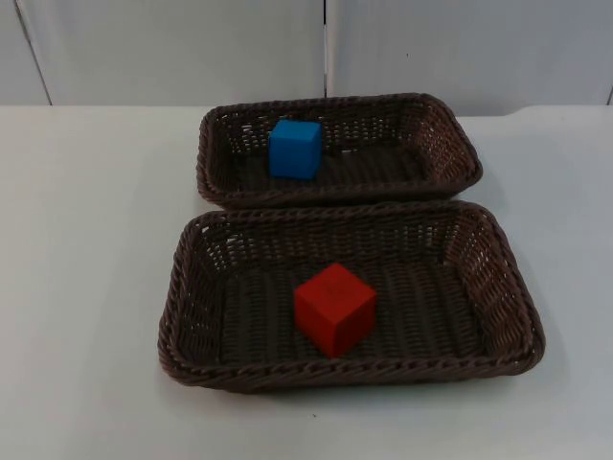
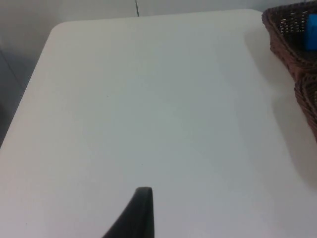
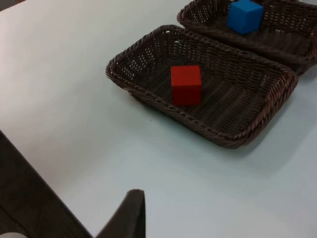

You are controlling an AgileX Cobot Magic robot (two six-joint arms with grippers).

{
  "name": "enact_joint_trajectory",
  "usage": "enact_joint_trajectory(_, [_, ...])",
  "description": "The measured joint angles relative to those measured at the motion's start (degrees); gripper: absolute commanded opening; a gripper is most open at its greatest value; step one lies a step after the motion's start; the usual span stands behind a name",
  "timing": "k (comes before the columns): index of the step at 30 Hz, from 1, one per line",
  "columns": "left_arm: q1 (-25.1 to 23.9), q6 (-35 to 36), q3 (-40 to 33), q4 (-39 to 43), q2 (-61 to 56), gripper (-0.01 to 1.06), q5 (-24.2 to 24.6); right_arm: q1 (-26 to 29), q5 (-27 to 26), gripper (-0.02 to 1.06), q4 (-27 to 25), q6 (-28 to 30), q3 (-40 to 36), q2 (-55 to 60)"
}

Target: Pick up one cube with the left hand and place it into the upper basket. Pick up one cube with the right hand and place it into the lower basket.

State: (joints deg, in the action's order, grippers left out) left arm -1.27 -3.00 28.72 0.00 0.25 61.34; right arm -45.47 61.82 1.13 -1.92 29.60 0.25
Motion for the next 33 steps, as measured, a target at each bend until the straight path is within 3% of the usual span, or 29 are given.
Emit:
enact_joint_trajectory(5, [0.0, 0.0, 0.0, 0.0, 0.0, 1.05, 0.0, 0.27, 0.0, 1.05, 0.0, 0.0, 0.0, 0.0])
enact_joint_trajectory(10, [0.0, 0.0, 0.0, 0.0, 0.0, 1.05, 0.0, 3.86, 0.0, 1.05, -0.08, 0.0, 0.0, 0.0])
enact_joint_trajectory(33, [0.0, 0.0, 0.0, 0.0, 0.0, 1.05, 0.0, 25.38, 0.12, 1.05, -0.08, 0.0, 0.0, 0.0])
